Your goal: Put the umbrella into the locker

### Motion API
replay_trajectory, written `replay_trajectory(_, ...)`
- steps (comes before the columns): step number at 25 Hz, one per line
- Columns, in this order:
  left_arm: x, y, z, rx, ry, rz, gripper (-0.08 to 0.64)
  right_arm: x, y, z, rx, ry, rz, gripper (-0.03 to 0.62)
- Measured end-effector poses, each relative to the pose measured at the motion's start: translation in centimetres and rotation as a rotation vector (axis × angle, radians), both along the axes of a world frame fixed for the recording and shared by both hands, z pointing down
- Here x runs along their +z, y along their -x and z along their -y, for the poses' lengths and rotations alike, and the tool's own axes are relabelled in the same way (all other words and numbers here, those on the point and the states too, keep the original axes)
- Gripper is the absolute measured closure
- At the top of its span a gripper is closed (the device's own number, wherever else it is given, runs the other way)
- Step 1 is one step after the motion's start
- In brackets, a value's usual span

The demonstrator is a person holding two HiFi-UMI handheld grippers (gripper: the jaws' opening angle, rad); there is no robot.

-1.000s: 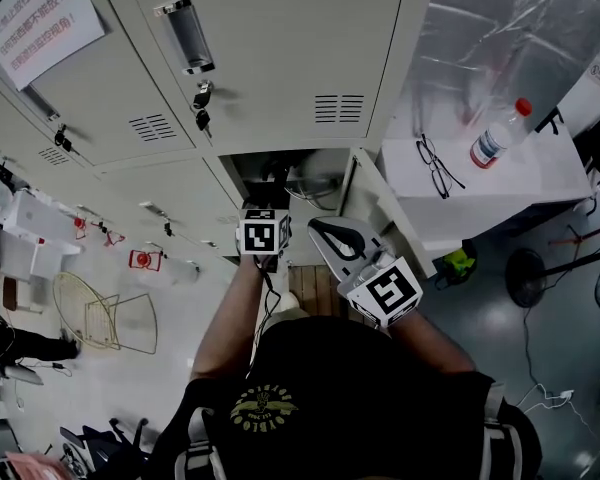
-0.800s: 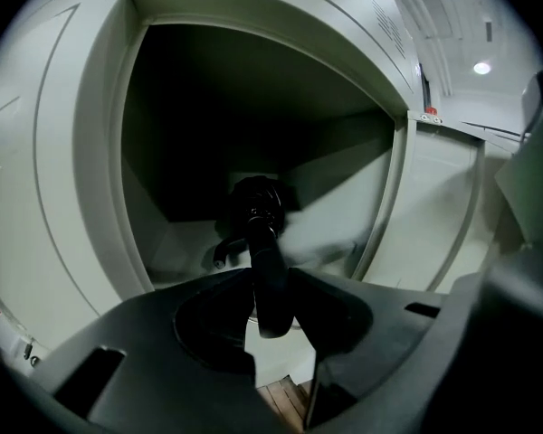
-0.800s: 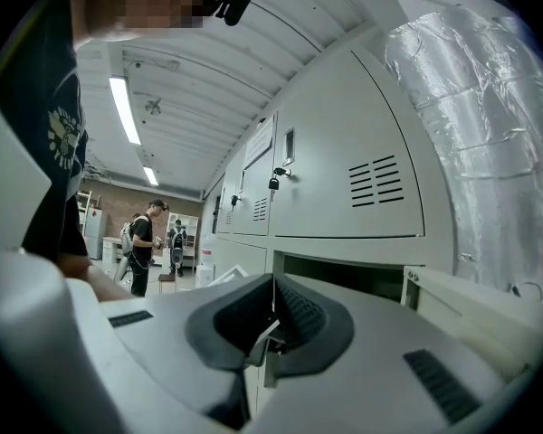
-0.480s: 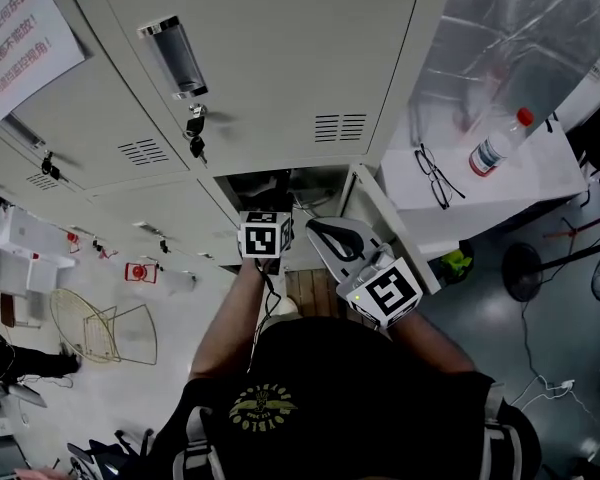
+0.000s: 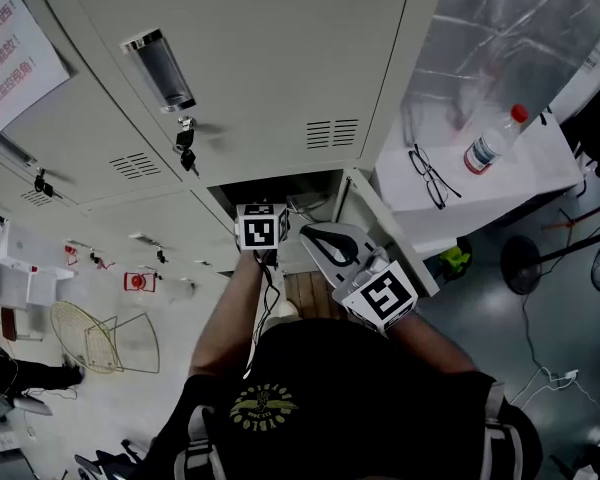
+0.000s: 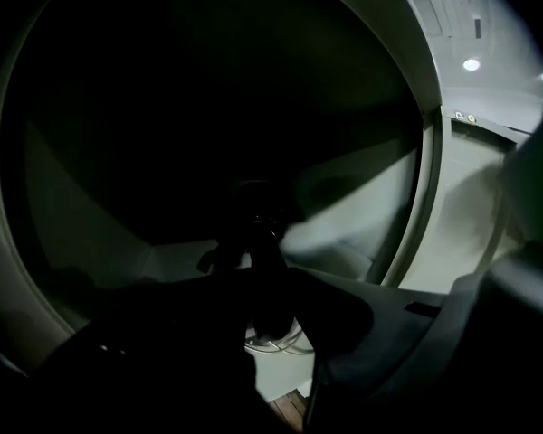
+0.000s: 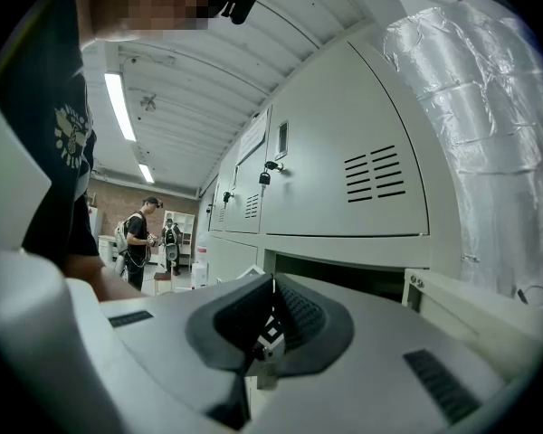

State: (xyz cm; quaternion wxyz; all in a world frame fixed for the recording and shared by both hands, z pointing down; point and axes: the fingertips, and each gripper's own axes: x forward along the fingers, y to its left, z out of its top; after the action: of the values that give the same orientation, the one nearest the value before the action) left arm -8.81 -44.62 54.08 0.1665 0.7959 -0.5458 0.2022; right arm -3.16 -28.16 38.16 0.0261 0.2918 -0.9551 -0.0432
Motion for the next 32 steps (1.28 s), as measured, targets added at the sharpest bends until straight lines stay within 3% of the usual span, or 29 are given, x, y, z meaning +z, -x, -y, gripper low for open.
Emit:
replay_trajectory(12, 0.2, -0.7, 2.4, -0.003, -0.067, -0.005, 0.424, 0.3, -0.3, -1.1, 0.016, 0.038, 0.0, 0.561)
replay_trajectory(15, 0.0, -0.7, 1.6, 0.004, -0.085, 0.002, 0.325, 0.2, -0.8, -1.4, 0.025, 0.046, 0.007, 0.561)
replay_trajectory(18, -0.2, -0.2, 0.2, -0.01, -0.102, -0.003, 0.311, 0.1, -1.2, -1.7, 0.03, 0.036, 0.009, 0.561)
replay_trajectory(21, -1.1, 0.3, -1.6, -0.032, -0.13, -0.027, 0.327, 0.0, -1.8, -2.0, 0.057, 0.03, 0.002, 0.561)
replay_trajectory(24, -2.7, 0.8, -3.9, -0.05, -0.177, -0.037, 0.389, -0.1, -2.3, -2.3, 0.067, -0.01, -0.009, 0.561)
replay_trajectory(32, -8.7, 1.5, -10.7, -0.074, -0.337, -0.055, 0.468, 0.0, -3.6, -3.4, 0.088, 0.014, 0.016, 0.561)
